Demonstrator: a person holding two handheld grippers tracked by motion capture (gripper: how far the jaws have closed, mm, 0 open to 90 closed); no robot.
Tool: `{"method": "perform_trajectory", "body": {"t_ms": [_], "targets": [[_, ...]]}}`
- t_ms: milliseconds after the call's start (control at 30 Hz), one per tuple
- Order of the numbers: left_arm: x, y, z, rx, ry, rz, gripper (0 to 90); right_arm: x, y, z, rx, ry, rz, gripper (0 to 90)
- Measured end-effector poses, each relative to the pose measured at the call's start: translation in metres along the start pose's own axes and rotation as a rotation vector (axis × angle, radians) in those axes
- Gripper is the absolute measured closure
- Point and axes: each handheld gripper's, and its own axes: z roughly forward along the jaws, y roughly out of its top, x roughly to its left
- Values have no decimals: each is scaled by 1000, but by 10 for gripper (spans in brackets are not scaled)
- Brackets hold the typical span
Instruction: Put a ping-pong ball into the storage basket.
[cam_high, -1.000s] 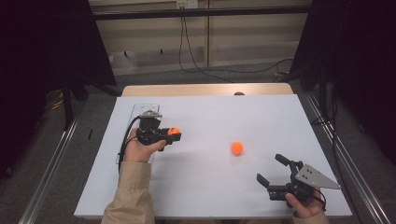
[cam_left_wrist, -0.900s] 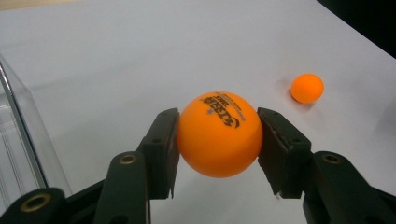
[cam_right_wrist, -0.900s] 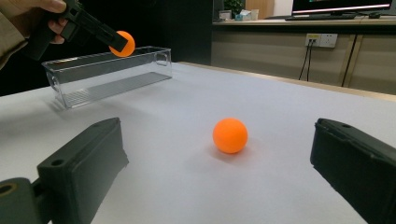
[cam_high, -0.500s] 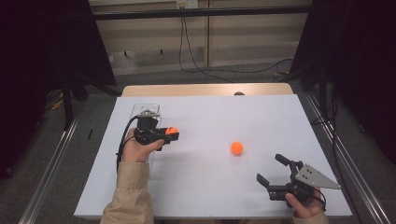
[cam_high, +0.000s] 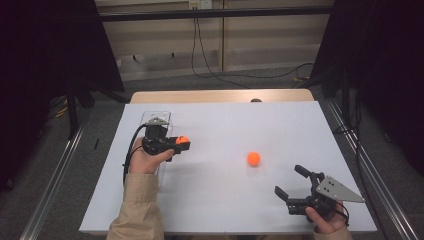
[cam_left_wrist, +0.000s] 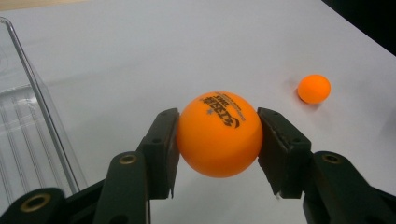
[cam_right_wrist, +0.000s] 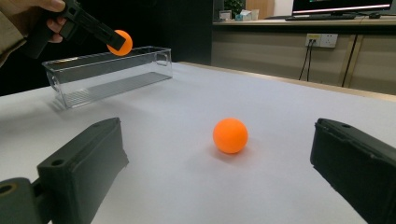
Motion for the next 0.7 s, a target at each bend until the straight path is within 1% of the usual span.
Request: {"method": "perform_trajectory", "body": {"t_ms": [167, 267, 333, 433, 500, 567, 700], "targets": [[1, 0, -1, -4, 4, 1, 509, 0, 0, 0, 2, 0, -2, 22], [2, 0, -1, -4, 4, -6, 509, 0, 0, 0, 1, 0, 0, 22], [3, -1, -2, -3, 4, -2, 509, 0, 0, 0, 2, -1, 1, 22], [5, -1, -3, -3, 9, -3, 508, 0, 0, 1, 4, 0, 0, 22], [5, -1, -3, -7, 12, -12, 509, 0, 0, 1, 3, 0, 0, 22], [7, -2, -4, -5, 19, -9, 509, 0, 0, 1, 3, 0, 1, 22], [9, -2, -4, -5, 18, -12, 509, 0, 0, 1, 3, 0, 1, 22]]}}
